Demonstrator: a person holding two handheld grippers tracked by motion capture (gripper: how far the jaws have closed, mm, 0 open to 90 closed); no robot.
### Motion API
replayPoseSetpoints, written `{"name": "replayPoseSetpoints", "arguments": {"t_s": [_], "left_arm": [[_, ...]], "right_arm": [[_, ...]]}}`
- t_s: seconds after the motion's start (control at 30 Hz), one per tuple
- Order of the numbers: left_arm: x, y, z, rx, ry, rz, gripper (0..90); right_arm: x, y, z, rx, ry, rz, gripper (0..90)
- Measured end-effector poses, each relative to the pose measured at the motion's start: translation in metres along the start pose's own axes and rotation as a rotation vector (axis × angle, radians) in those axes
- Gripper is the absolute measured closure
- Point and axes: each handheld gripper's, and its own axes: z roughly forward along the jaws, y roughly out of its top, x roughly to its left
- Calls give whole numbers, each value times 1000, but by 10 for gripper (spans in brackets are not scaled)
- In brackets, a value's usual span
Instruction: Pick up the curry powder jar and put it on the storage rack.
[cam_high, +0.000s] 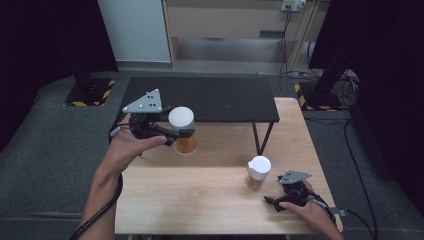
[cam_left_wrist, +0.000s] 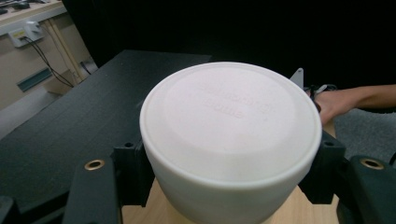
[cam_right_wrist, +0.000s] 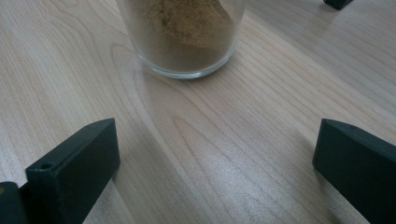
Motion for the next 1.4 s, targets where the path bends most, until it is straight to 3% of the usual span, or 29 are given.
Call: {"name": "replayPoseSetpoints", "arguments": {"t_s": [0.43, 1.0, 1.4], "left_arm": [[14, 15, 3, 2, -2, -9, 328], [34, 31, -6, -4, 31, -18, 328], [49, 40, -3, 10, 42, -15, 327]], "right_arm": [[0, 0, 0, -1, -1, 0, 13], [0, 0, 0, -1, 0, 0, 13], [0, 0, 0, -2, -1, -2, 14]]}}
